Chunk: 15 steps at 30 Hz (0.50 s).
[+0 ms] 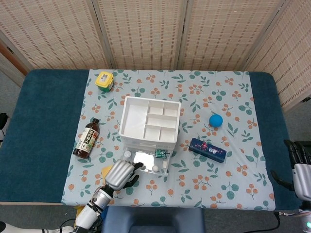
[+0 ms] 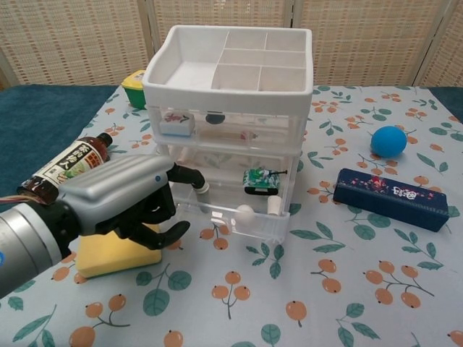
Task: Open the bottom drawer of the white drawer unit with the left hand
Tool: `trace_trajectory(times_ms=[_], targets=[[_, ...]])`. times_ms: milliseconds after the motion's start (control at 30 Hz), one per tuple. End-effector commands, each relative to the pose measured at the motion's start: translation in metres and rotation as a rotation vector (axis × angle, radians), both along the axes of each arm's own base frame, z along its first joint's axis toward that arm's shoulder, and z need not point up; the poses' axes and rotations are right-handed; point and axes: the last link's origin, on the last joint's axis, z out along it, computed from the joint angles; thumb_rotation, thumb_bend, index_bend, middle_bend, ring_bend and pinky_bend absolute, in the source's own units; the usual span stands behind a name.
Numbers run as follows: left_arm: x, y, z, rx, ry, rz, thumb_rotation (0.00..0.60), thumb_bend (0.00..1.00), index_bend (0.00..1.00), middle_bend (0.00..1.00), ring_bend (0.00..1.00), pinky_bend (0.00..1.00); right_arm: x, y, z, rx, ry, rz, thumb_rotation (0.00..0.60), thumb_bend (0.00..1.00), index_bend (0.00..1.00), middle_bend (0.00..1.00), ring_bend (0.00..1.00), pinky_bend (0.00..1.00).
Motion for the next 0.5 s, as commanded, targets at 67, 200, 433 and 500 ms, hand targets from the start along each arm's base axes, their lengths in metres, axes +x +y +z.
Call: trace_trajectory(times_ms=[67, 200, 433, 500], targets=[[0.000, -0.003, 0.004, 0.002, -0.004, -0.005, 0.600, 0.45, 0.39, 0.99, 1.00, 1.00, 0.000, 0.000, 0.001, -0.002, 0.003, 0.002, 0.600, 0.26, 0.00, 0.08, 0.05, 0.12], [-0.001, -0.004, 0.011, 0.016, -0.010, -0.021, 0.600, 0.45, 0.33, 0.99, 1.00, 1.00, 0.001, 0.000, 0.004, -0.008, 0.011, 0.008, 0.600, 0.26, 0.00, 0.08, 0.05, 0.12], [-0.003, -0.002, 0.023, 0.035, -0.010, -0.055, 0.600, 0.45, 0.32, 0.98, 1.00, 1.00, 0.003, -0.001, 0.009, -0.019, 0.025, 0.021, 0.600, 0.26, 0.00, 0.08, 0.05, 0.12], [-0.003, 0.001, 0.027, 0.050, -0.014, -0.071, 0.600, 0.45, 0.33, 0.98, 1.00, 1.00, 0.004, -0.002, 0.011, -0.023, 0.031, 0.027, 0.600, 0.26, 0.00, 0.08, 0.05, 0.12]])
